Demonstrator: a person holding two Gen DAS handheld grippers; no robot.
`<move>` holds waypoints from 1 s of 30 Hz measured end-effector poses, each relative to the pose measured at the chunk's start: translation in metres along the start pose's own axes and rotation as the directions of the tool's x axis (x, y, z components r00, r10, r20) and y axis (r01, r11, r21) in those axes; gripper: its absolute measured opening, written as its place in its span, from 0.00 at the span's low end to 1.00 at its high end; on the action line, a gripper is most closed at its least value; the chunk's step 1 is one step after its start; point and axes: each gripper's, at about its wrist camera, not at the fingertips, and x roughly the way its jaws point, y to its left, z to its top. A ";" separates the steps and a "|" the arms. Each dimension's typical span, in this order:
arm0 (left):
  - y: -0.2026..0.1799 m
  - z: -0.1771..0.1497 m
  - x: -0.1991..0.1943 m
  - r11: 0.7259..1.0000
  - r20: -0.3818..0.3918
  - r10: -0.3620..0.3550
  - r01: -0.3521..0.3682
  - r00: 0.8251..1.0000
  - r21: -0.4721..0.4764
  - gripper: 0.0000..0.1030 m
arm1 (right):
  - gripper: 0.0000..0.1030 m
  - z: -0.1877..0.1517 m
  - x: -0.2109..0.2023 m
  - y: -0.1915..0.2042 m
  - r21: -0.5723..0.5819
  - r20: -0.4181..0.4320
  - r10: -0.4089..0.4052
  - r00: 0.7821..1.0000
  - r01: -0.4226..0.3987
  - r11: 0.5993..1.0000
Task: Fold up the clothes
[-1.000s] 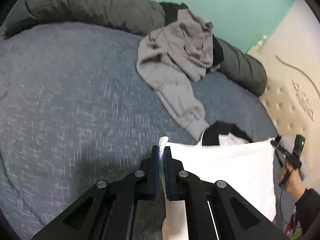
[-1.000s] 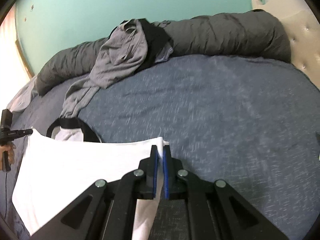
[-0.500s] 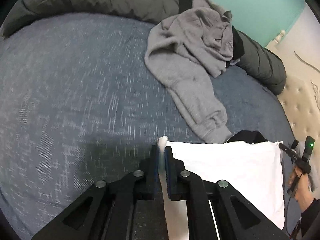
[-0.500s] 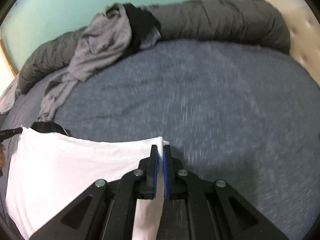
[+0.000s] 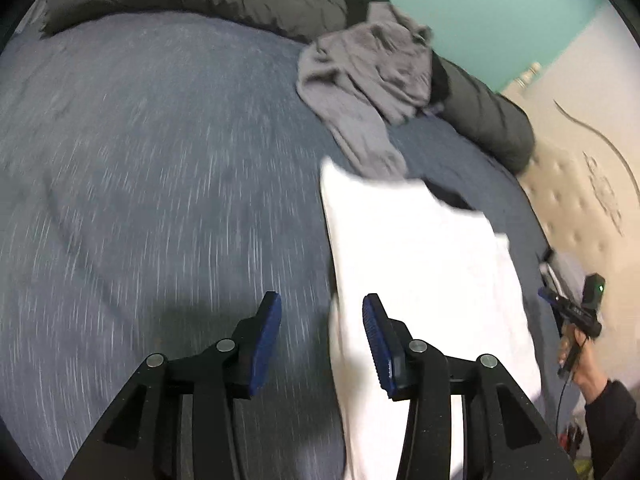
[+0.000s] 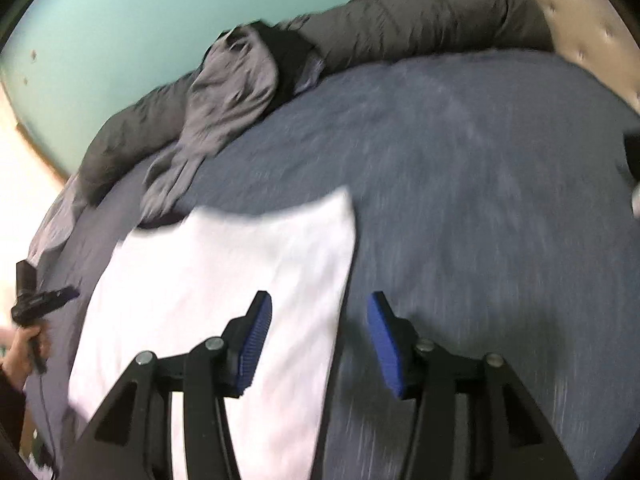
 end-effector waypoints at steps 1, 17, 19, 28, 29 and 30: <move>-0.001 -0.014 -0.007 1.000 -0.011 -0.013 0.013 1.000 0.003 0.45 | 0.49 -0.013 -0.007 0.002 -0.002 -0.022 0.018 1.000 -0.018 1.000; -0.021 -0.141 -0.037 0.997 -0.185 -0.049 0.059 0.982 0.049 0.45 | 0.49 -0.124 -0.060 0.008 -0.058 -0.256 0.007 0.967 -0.022 0.998; -0.024 -0.145 -0.037 0.996 -0.192 -0.046 0.059 0.980 0.060 0.44 | 0.48 -0.124 -0.060 0.007 -0.040 -0.243 0.006 0.970 -0.016 0.999; -0.034 -0.151 -0.037 0.996 -0.202 -0.036 0.052 0.979 0.071 0.44 | 0.16 -0.118 -0.044 -0.007 0.119 -0.228 0.099 0.969 -0.073 0.990; -0.035 -0.152 -0.036 0.996 -0.203 -0.038 0.053 0.978 0.069 0.44 | 0.16 -0.119 -0.043 -0.008 0.138 -0.224 0.124 0.967 -0.095 0.986; -0.035 -0.152 -0.035 0.996 -0.204 -0.040 0.054 0.978 0.067 0.44 | 0.14 -0.119 -0.042 -0.008 0.149 -0.218 0.144 0.965 -0.113 0.982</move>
